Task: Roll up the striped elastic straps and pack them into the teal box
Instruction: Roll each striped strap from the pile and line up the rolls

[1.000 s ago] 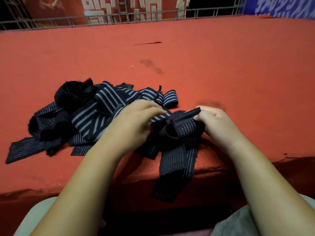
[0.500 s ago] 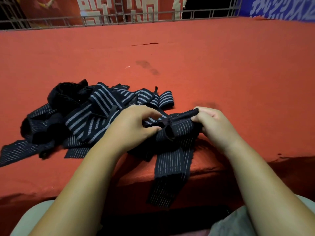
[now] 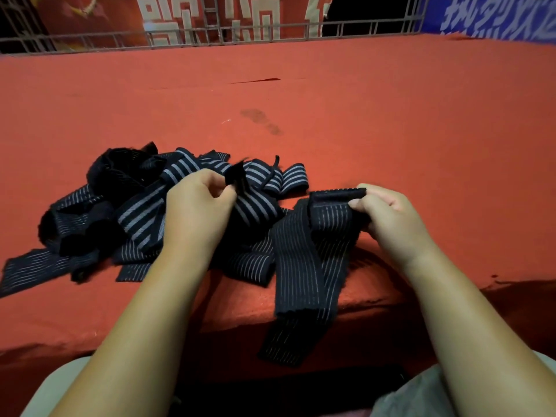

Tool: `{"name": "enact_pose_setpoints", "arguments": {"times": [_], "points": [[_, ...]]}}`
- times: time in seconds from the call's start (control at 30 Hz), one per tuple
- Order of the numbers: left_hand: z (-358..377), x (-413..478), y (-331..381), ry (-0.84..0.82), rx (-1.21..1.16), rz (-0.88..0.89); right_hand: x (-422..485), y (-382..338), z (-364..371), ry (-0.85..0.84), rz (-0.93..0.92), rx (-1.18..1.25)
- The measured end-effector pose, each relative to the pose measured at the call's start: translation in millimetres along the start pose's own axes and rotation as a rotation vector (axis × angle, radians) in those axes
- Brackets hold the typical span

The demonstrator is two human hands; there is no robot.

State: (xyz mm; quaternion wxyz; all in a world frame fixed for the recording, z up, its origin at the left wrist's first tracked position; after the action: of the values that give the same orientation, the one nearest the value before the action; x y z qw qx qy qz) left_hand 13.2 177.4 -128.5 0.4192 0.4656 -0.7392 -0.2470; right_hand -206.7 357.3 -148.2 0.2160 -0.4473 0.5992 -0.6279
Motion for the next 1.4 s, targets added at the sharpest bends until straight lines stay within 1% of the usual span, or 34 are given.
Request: {"name": "enact_pose_setpoints", "arguments": {"times": [0.07,0.13,0.23,0.27,0.3,0.33,0.4,0.43,0.47,0.5,0.57,0.6,0.7,0.77,0.87,0.93,1.03,1.1,1.2,1.3,1.4], "points": [[3,-6,2,-0.021,0.022,-0.003,1,-3,-4,0.086,-0.033,0.114],[10,-12,5,-0.088,0.06,0.031,1,-10,-7,0.141,-0.091,0.224],[12,-19,24,-0.145,0.193,0.243,-1,-23,-13,0.195,-0.134,0.32],[11,-22,32,-0.146,0.185,0.303,-3,-29,-15,0.211,-0.147,0.345],[9,-23,41,-0.157,0.13,0.33,-4,-34,-17,0.216,-0.156,0.375],[6,-24,50,-0.186,0.03,0.301,-7,-40,-19,0.223,-0.171,0.396],[-2,-28,69,-0.328,-0.261,0.145,-12,-52,-23,0.228,-0.192,0.436],[-7,-30,78,-0.413,-0.366,0.102,-15,-57,-25,0.224,-0.192,0.454],[-13,-33,87,-0.484,-0.408,0.13,-19,-62,-26,0.225,-0.192,0.471],[-19,-36,96,-0.53,-0.399,0.194,-23,-69,-26,0.209,-0.192,0.491],[-30,-39,111,-0.566,-0.376,0.312,-31,-80,-27,0.173,-0.191,0.518],[-35,-39,117,-0.581,-0.414,0.334,-34,-84,-27,0.16,-0.195,0.518],[-46,-41,129,-0.665,-0.528,0.316,-43,-98,-24,0.13,-0.209,0.493],[-55,-41,133,-0.644,-0.512,0.337,-48,-107,-20,0.111,-0.227,0.485],[-68,-39,136,-0.559,-0.392,0.476,-53,-121,-14,0.078,-0.248,0.465],[-77,-39,137,-0.459,-0.324,0.578,-58,-129,-11,0.055,-0.26,0.45],[-89,-43,140,-0.295,-0.251,0.609,-65,-140,-5,0.017,-0.283,0.388],[-97,-45,142,-0.209,-0.228,0.553,-68,-145,0,-0.023,-0.292,0.319],[-114,-37,141,-0.116,-0.276,0.364,-76,-152,9,-0.083,-0.273,0.238],[-134,-27,136,-0.105,-0.324,0.226,-86,-157,15,-0.206,-0.229,0.175],[-151,-29,134,-0.135,-0.369,0.202,-90,-161,19,-0.288,-0.227,0.111]]}}
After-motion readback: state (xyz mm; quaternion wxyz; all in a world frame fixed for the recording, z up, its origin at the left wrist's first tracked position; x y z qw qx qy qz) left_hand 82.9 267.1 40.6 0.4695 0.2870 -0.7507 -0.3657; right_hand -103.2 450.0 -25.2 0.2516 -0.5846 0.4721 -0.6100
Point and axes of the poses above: each hand's wrist, its own x-axis towards the middle knuckle, its own z-axis out of the palm, y = z × x, the point moved 2 cm from there along x, towards the middle knuckle, and after that the axes turned 3 degrees about -z, right-handed, at the moved point
